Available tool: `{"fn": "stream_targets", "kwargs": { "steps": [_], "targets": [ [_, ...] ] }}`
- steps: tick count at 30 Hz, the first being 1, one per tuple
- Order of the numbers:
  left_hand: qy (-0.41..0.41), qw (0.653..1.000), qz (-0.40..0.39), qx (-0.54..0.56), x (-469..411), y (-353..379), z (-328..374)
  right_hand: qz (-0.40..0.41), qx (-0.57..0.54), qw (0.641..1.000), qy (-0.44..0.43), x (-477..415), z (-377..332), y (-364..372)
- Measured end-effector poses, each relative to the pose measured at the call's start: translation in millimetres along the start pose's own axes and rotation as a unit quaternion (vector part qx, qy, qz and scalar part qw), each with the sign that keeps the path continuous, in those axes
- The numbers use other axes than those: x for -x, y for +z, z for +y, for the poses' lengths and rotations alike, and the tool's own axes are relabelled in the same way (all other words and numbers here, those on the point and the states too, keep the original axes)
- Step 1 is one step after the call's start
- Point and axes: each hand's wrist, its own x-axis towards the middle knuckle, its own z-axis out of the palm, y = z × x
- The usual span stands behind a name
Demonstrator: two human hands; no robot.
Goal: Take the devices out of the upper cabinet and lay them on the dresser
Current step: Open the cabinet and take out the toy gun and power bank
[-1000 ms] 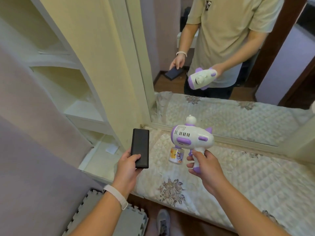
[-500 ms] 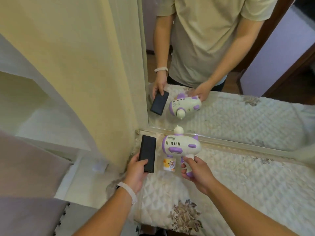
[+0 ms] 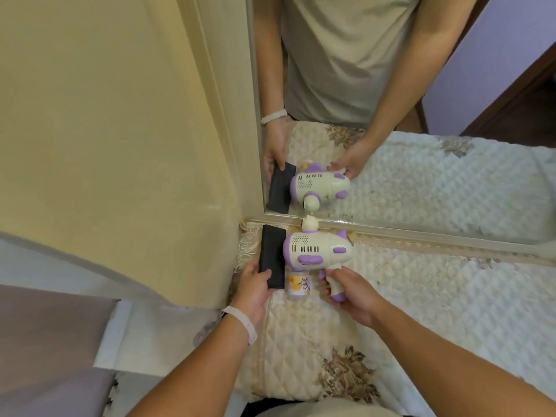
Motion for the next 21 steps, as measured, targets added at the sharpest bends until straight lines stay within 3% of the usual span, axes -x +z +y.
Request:
{"fn": "stream_targets", "kwargs": {
  "steps": [6,13,21],
  "targets": [
    [0.068,0.991,0.039,-0.108,2,-1,-10,0.045,0.175,0.983,-0.035,1,-9,-6],
    [0.161,0.957,0.095,-0.221,35,2,-10,0.052,0.286,0.952,-0.091,9,-18,-23],
    [0.256,0.887,0.12,-0.366,92,1,-23,0.036,0.442,0.872,-0.207,33,-35,-55]
  ]
}}
